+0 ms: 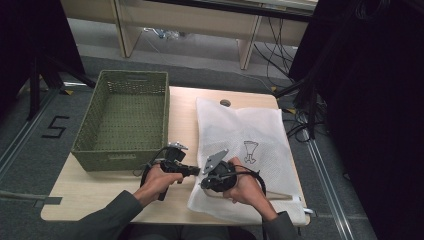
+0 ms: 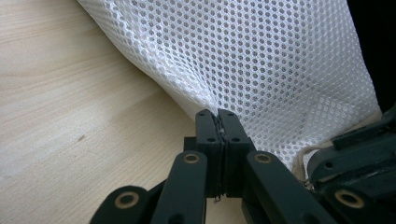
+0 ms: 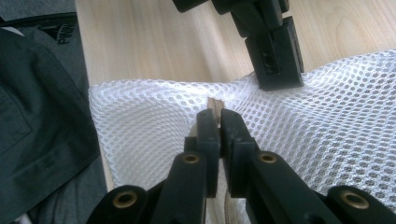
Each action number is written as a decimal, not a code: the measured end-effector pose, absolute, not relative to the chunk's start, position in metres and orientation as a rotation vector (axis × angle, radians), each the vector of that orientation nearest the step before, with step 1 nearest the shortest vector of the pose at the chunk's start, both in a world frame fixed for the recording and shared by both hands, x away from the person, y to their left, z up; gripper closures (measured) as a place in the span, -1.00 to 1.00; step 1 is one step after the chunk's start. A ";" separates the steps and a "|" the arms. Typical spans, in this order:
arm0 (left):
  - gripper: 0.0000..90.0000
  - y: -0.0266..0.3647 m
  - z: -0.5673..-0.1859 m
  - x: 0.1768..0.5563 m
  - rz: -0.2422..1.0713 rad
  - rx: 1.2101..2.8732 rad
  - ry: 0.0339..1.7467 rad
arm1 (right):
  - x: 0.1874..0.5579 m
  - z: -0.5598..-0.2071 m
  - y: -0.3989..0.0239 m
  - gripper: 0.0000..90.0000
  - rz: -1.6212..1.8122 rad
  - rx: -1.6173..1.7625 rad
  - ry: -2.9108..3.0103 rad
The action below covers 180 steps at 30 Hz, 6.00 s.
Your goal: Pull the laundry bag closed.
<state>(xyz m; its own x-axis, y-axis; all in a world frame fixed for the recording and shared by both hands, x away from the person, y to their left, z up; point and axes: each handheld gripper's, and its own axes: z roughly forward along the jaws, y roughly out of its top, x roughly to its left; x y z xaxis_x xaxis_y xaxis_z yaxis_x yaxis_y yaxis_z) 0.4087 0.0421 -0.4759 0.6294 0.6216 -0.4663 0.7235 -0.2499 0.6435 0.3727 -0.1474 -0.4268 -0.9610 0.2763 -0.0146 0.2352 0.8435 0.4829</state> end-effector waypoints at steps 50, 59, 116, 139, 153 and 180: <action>0.94 0.036 -0.482 0.409 -0.222 1.934 1.088 | 0.366 -0.429 -0.146 0.95 0.709 0.356 2.929; 0.94 0.039 -0.480 0.409 -0.216 1.939 1.075 | 0.365 -0.429 -0.150 0.96 0.717 0.375 2.916; 0.95 0.048 -0.476 0.396 -0.240 1.899 1.083 | 0.356 -0.431 -0.150 0.96 0.731 0.332 2.895; 0.95 0.049 -0.480 0.399 -0.260 1.866 1.084 | 0.360 -0.436 -0.163 0.96 0.848 0.429 2.880; 0.94 0.048 -0.480 0.398 -0.279 1.849 1.082 | 0.364 -0.437 -0.166 0.92 0.912 0.504 2.887; 0.94 0.051 -0.480 0.399 -0.272 1.844 1.083 | 0.353 -0.435 -0.160 0.95 0.761 0.401 2.866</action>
